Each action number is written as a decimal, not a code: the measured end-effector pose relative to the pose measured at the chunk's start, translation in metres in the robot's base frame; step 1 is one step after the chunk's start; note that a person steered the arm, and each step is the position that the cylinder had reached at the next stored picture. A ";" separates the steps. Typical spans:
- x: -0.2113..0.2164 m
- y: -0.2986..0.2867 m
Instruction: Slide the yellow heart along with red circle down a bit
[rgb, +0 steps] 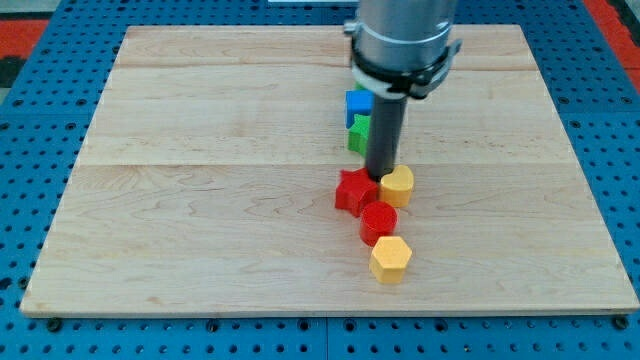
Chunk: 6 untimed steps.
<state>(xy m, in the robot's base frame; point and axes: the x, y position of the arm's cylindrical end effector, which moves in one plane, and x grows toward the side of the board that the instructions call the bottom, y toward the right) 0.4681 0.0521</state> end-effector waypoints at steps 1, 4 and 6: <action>0.003 -0.004; -0.014 0.054; -0.013 -0.008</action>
